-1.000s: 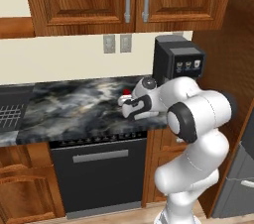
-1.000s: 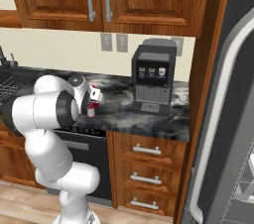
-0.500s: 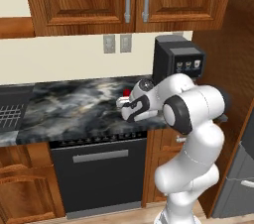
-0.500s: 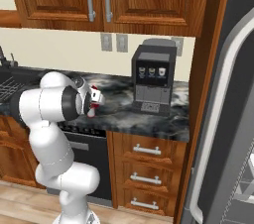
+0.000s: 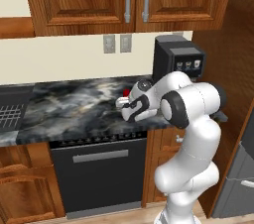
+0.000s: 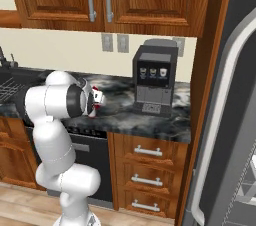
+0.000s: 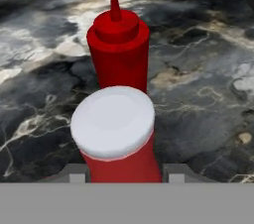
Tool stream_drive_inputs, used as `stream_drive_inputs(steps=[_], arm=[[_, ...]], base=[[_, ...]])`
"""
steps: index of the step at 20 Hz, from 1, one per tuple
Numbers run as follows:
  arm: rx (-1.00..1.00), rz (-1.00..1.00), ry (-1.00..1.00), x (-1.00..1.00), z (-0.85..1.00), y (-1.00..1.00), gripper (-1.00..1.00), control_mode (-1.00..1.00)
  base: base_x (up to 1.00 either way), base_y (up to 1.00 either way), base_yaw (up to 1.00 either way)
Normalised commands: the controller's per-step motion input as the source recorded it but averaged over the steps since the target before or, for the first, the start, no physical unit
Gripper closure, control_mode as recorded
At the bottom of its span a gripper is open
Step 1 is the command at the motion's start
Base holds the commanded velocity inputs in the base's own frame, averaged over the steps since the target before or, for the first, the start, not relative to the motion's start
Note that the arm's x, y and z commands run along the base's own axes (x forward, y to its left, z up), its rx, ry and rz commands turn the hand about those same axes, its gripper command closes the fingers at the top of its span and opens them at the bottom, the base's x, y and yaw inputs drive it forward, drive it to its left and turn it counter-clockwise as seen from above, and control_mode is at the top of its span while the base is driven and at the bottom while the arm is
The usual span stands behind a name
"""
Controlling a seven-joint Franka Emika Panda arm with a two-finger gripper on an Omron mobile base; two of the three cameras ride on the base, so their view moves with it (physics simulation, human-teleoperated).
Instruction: Place the ketchup and ketchup from the counter to the top shelf of the fridge. If the existing items in the fridge are on the top shelf, move them to other shelves.
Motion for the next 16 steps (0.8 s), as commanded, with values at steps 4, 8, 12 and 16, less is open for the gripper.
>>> stream_drive_inputs(steps=[4,8,12,16], arm=[[0.00,0.00,0.00,-0.11,0.01,0.00,1.00,-1.00],[0.00,0.00,-0.07,-0.81,0.49,0.00,1.00,-1.00],[0.00,0.00,-0.13,-1.00,0.98,0.00,1.00,-1.00],[0.00,0.00,-0.16,-1.00,1.00,0.00,1.00,-1.00]], base=[[0.00,0.00,0.00],[0.00,0.00,0.00],[0.00,0.00,0.00],[0.00,0.00,0.00]])
